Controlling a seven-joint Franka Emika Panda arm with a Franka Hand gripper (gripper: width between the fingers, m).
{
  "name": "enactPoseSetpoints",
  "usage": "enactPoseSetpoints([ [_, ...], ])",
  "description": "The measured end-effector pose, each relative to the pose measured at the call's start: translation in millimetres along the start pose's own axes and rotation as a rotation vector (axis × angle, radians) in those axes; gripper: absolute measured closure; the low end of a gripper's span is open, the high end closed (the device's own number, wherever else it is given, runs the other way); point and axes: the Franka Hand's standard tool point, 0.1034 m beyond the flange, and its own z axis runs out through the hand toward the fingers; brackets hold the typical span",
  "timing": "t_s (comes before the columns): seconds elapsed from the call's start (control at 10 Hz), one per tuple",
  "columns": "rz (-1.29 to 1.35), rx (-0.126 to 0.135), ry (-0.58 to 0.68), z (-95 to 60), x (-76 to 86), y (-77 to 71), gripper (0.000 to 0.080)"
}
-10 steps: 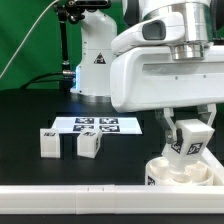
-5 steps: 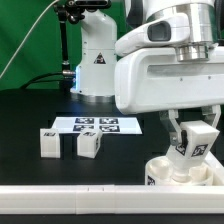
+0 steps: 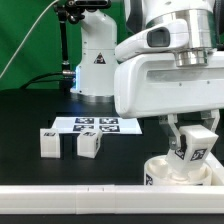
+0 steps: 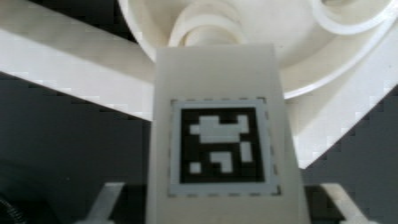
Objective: Assemble stool
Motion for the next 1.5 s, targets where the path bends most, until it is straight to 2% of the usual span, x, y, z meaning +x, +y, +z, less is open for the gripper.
enactPoseSetpoints([
  [0.4, 0.0, 0.0, 0.0, 0.2, -0.3, 0.2, 0.0461],
  [1.0, 0.005, -0.007, 0.01, 4.5, -9.7, -0.6, 0.0461],
  [1.5, 0.004, -0.024, 0.047, 4.7, -11.7, -0.2, 0.0461],
])
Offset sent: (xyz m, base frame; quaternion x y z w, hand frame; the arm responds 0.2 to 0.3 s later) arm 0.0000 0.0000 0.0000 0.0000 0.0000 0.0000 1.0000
